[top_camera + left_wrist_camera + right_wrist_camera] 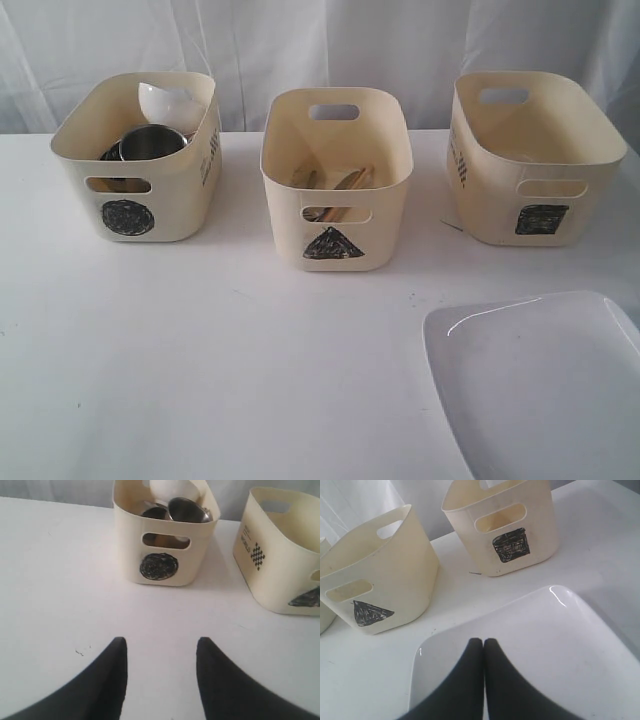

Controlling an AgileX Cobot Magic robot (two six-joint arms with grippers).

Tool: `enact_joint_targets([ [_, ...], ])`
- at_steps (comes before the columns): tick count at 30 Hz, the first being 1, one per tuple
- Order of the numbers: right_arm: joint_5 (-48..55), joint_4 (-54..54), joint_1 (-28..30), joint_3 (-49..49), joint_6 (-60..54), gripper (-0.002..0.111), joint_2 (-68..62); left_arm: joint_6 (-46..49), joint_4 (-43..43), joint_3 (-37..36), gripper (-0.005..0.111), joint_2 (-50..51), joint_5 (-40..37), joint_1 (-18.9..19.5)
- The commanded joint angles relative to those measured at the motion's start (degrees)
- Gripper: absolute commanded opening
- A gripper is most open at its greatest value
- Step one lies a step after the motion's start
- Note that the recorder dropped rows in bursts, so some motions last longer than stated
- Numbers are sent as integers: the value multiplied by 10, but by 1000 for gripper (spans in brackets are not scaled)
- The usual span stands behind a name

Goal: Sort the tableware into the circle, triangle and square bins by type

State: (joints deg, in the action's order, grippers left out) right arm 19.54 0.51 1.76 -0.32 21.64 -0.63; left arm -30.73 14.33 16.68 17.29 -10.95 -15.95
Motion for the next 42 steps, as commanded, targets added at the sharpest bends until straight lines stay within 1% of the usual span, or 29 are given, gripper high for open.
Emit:
enact_joint_targets([
  [1, -3, -1, 0, 3, 0, 0, 2, 12, -4, -61, 49, -66, 80, 46],
  [7, -3, -1, 0, 3, 0, 0, 2, 12, -4, -120, 49, -132, 62, 79],
  [11, -3, -1, 0, 3, 0, 0, 2, 12, 2, -159, 49, -173, 59, 93],
  [13, -3, -1, 0, 3, 0, 0, 2, 13, 25, -167, 49, -173, 59, 96],
  [15, -3, -1, 0, 3, 0, 0, 2, 17, 66, -167, 49, -173, 53, 96],
  [16, -3, -1, 0, 3, 0, 0, 2, 27, 87, -167, 49, -173, 26, 96],
  [18, -3, -1, 0, 3, 0, 0, 2, 27, 89, -167, 49, -173, 7, 96],
  [21, -3, -1, 0, 3, 0, 0, 2, 27, 87, -167, 49, -173, -4, 96],
  [28, -3, -1, 0, 3, 0, 0, 2, 27, 87, -167, 49, -173, -4, 96],
  [33, -3, -1, 0, 3, 0, 0, 2, 27, 87, -167, 49, -173, 16, 96],
  [36, -3, -1, 0, 3, 0, 0, 2, 27, 54, -167, 49, -173, 23, 96],
  [40, -3, -1, 0, 3, 0, 0, 2, 88, 23, -167, 49, -173, 17, 96],
  [42, -3, -1, 0, 3, 0, 0, 2, 119, -6, -167, 49, -173, 12, 96],
])
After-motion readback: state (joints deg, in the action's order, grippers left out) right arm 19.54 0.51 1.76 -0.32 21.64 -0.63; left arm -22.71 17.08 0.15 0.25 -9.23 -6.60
